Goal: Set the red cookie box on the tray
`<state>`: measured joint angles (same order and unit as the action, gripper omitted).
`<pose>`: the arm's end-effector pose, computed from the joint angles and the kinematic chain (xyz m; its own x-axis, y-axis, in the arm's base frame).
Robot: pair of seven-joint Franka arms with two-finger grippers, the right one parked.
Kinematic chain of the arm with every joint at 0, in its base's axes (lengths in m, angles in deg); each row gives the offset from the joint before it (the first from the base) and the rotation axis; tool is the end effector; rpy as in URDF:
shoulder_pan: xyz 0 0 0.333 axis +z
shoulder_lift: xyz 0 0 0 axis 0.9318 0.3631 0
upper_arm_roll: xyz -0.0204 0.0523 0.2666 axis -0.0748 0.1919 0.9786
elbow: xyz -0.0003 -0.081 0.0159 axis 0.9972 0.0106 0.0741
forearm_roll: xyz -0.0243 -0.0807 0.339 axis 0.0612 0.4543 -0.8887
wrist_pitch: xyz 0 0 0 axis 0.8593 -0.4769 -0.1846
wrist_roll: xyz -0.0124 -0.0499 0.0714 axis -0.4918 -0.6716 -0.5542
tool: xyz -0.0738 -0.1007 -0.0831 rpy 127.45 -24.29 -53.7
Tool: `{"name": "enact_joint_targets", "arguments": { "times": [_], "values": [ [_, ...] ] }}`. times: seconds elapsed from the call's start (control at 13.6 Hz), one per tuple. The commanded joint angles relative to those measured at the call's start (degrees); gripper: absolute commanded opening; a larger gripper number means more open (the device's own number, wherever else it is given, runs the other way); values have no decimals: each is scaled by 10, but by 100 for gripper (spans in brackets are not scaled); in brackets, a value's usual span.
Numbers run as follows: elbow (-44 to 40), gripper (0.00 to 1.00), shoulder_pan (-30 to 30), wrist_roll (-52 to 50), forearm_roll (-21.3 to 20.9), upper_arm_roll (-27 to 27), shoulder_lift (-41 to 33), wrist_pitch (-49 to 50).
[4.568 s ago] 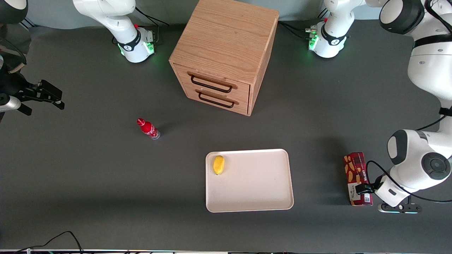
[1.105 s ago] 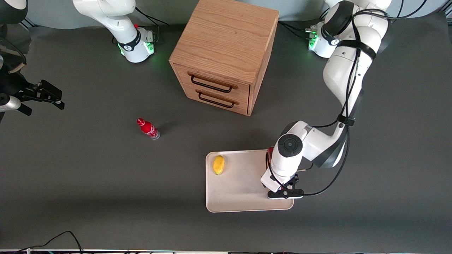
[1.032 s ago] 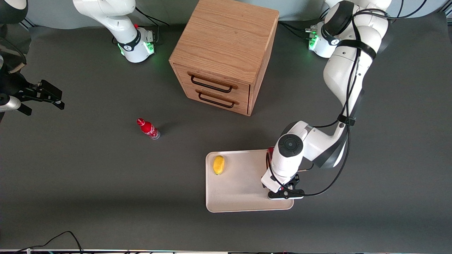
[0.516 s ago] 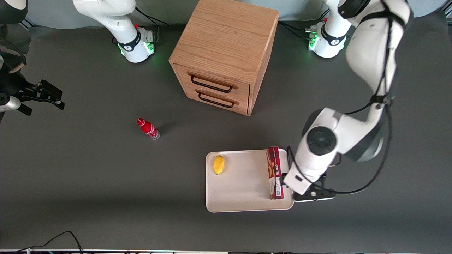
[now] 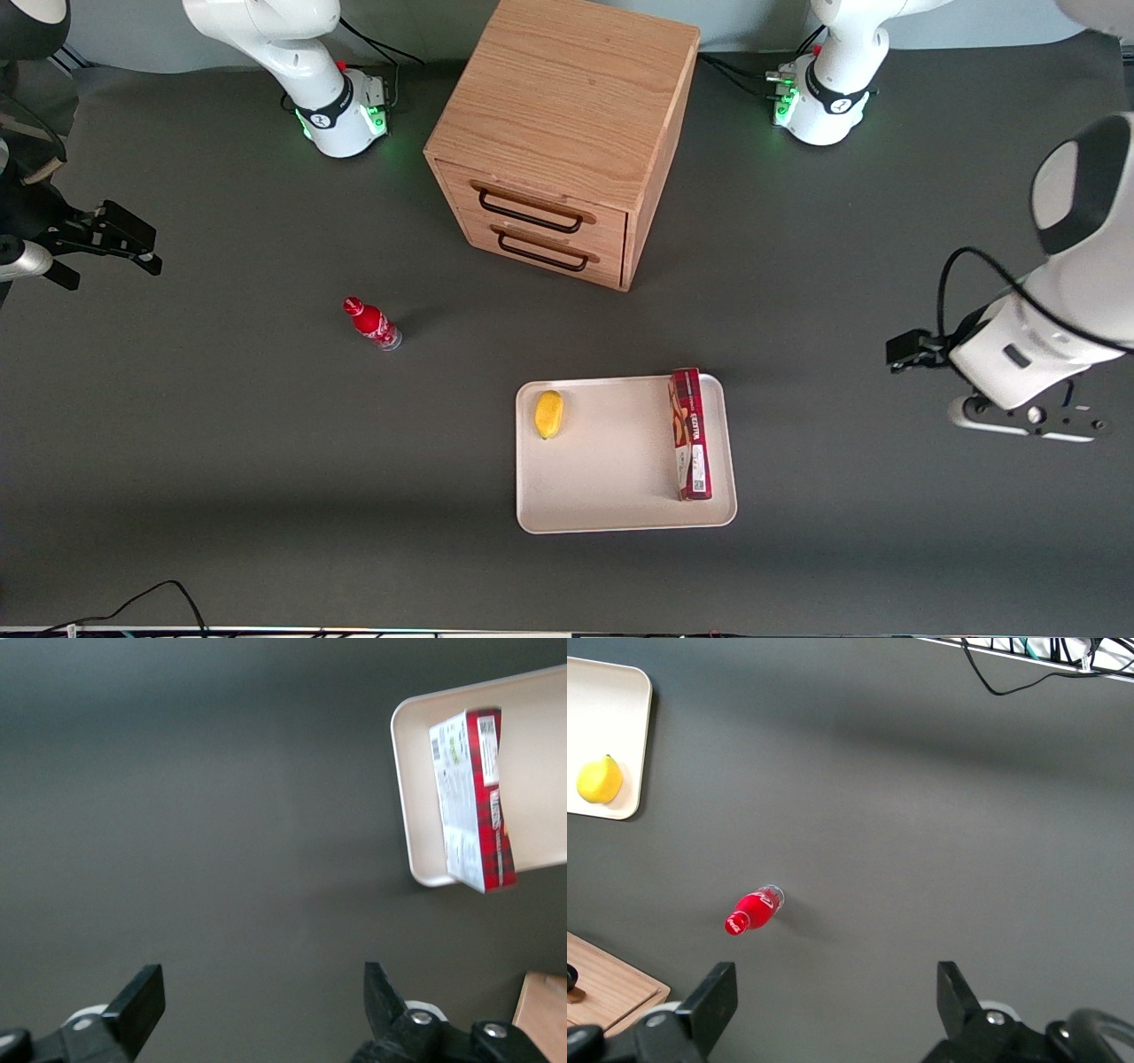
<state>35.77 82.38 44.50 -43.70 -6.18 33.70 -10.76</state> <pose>0.5940 -0.0734 0.4673 0.9860 -0.1641 -0.0285 -0.1646 -0.9862 -0.0160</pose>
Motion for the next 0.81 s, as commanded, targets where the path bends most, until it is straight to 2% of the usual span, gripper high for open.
{"name": "enact_joint_targets", "arguments": {
  "times": [0.0,0.22,0.74],
  "values": [
    [129,100,58,87,60,-2,-132,-3],
    [191,100,97,153,106,6,-216,0],
    [167,100,91,156,98,12,-231,30]
  ]
}}
